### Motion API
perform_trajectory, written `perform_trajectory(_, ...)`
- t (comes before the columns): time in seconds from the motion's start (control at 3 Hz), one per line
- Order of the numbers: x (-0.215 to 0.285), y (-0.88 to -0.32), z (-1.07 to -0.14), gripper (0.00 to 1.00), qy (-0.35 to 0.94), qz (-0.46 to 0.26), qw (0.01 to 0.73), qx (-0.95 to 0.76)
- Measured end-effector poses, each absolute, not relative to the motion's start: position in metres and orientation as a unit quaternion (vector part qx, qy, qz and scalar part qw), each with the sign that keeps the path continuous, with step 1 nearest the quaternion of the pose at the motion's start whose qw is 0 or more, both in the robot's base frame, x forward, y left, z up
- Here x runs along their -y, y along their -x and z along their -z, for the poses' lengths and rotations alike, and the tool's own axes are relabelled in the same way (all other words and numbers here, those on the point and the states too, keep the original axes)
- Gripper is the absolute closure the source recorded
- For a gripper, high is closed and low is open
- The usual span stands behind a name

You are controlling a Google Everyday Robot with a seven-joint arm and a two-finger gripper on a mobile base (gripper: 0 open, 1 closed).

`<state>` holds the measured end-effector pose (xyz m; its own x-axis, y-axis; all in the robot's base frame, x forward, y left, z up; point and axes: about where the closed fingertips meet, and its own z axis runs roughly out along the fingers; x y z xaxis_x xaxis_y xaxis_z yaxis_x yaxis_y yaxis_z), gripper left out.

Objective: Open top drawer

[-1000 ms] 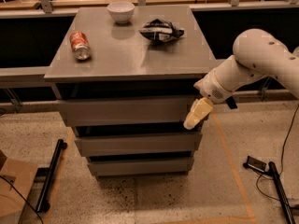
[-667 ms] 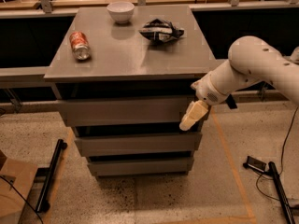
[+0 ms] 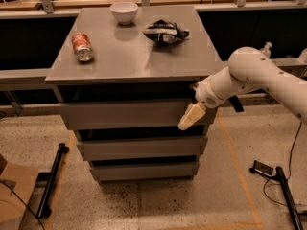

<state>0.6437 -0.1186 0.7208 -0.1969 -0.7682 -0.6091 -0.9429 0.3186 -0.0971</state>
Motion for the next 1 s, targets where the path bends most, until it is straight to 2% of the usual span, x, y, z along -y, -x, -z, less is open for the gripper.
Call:
perform_trajectory(0.33, 0.104, -0.660, -0.699, 0.00, 0.562, -0.182, 0.298, -0.750)
perform_trajectory(0.67, 0.095, -0.659, -0.680, 0.17, 0.558, -0.215, 0.297, -0.744)
perform_trajectory(1.0, 0.095, -0.655, -0.679, 0.40, 0.556, -0.222, 0.295, -0.745)
